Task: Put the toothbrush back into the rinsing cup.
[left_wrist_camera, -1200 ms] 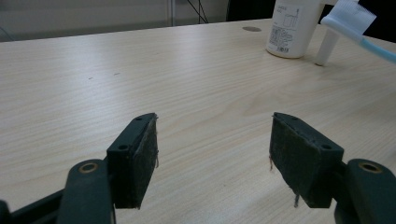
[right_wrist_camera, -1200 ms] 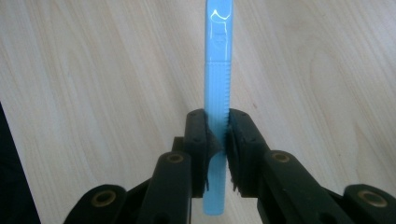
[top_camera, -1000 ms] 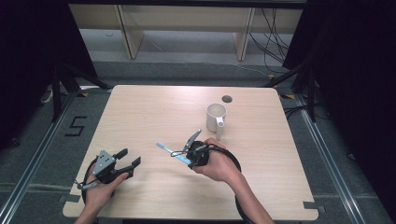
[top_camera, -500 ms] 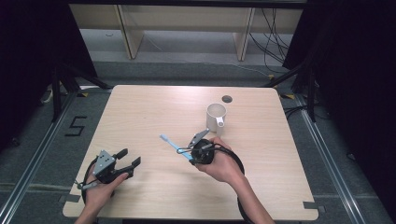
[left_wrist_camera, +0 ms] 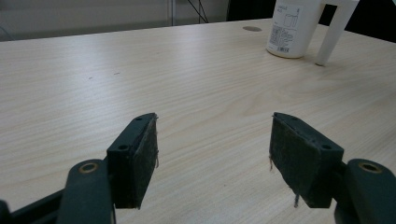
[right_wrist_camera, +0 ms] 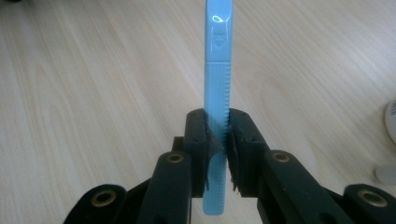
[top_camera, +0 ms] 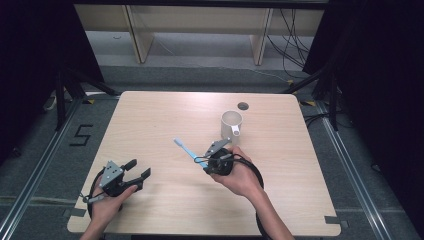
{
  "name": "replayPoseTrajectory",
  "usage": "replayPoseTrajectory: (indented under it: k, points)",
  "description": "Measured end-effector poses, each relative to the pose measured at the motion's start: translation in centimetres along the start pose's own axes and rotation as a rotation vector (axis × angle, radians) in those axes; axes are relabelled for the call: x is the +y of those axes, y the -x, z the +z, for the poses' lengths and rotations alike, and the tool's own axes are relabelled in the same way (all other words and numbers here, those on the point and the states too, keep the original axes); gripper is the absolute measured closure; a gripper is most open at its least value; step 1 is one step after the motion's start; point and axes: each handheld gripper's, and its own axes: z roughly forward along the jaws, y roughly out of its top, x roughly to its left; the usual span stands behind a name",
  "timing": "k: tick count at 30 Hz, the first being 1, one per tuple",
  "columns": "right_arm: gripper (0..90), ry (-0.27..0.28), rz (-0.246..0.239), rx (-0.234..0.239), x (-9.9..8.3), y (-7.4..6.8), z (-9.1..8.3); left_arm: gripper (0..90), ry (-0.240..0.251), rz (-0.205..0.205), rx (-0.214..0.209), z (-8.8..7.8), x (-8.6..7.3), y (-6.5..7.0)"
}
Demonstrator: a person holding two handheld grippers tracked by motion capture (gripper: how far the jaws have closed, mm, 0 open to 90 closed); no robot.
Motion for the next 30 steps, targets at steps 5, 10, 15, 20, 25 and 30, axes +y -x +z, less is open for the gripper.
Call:
replayPoseTrajectory:
  k: [5, 10, 15, 20, 25, 30]
  points:
    - [79.1, 0.04, 0.006, -0.021, -0.1, 0.2, -0.3, 32.1, 0.0, 0.002, 0.0, 0.0, 0.0, 0.0]
    - [79.2, 0.067, 0.024, -0.039, -0.3, 0.4, -0.7, 32.1, 0.0, -0.004, 0.001, 0.0, 0.0, 0.0]
    - [79.2, 0.092, 0.033, -0.054, -0.4, 0.5, -0.8, 32.1, 0.001, -0.004, 0.001, 0.0, 0.0, 0.0]
    - [79.2, 0.103, 0.042, -0.055, -0.5, 0.7, -1.0, 32.1, 0.002, -0.002, 0.0, 0.0, 0.0, 0.0]
    - [79.2, 0.117, 0.073, -0.064, -0.8, 0.7, -1.1, 32.1, 0.003, -0.002, 0.001, 0.0, 0.0, 0.0]
    - [79.2, 0.157, 0.106, -0.067, -1.1, 0.8, -1.3, 32.1, 0.004, -0.004, 0.001, 0.0, 0.0, 0.0]
